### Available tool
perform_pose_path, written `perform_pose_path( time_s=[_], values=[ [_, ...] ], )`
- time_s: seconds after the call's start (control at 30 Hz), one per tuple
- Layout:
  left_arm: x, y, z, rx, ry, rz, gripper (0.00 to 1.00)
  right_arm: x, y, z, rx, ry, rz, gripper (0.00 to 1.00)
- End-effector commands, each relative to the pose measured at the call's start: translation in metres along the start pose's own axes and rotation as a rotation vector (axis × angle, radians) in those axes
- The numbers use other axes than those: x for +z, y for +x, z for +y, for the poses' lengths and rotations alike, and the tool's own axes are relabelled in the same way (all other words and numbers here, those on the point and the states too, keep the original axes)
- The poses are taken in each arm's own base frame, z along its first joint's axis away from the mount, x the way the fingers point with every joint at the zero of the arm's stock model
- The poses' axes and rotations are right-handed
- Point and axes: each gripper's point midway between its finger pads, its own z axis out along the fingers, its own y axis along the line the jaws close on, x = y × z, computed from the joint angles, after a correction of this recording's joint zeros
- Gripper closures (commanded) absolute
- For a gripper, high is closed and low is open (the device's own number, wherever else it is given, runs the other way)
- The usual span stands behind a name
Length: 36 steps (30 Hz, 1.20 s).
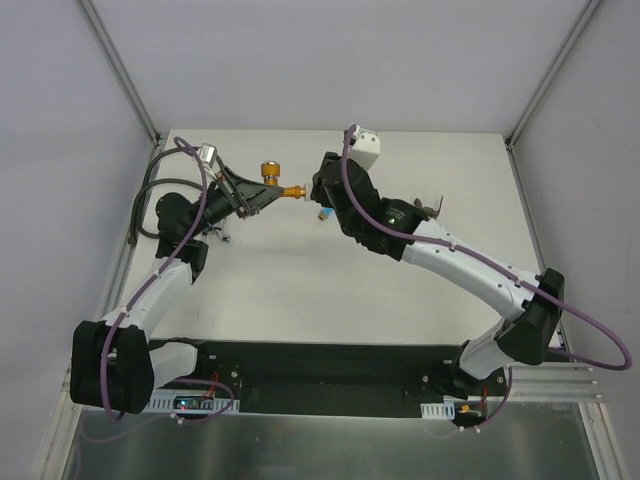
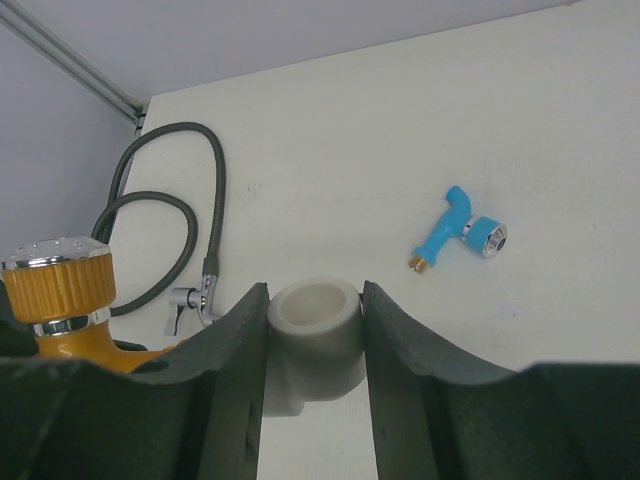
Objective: Install the water faucets
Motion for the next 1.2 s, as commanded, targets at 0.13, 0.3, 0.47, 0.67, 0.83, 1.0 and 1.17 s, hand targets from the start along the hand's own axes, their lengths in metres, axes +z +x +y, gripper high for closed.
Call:
perform_pose_path(
  time_s=[0.13, 0.3, 0.47, 0.67, 0.83, 1.0, 1.17],
  values=[
    [0.002, 0.021, -0.056, 0.194, 0.174, 0.079, 1.00, -0.008, -0.009, -0.003, 0.104, -0.048, 0.016, 0.98],
    [0.004, 0.024, -0.060, 0.223, 0.189, 0.103, 1.00, -0.014, -0.015, -0.008, 0.099, -0.050, 0.016, 0.98],
    [0.005, 0.033, -0.067, 0.297, 0.222, 0.133, 1.00, -0.017, -0.016, -0.012, 0.097, -0.044, 0.023, 0.98],
    [0.003, 0.044, -0.075, 0.399, 0.262, 0.148, 1.00, -0.018, -0.015, -0.016, 0.119, -0.044, 0.037, 0.98],
    [0.001, 0.051, -0.078, 0.487, 0.290, 0.156, 1.00, -0.020, -0.015, -0.019, 0.139, -0.053, 0.049, 0.98],
    [0.001, 0.059, -0.080, 0.554, 0.318, 0.179, 1.00, -0.023, -0.016, -0.020, 0.153, -0.065, 0.054, 0.98],
    [-0.001, 0.068, -0.081, 0.615, 0.352, 0.224, 1.00, -0.025, -0.014, -0.020, 0.157, -0.076, 0.063, 0.98]
  ],
)
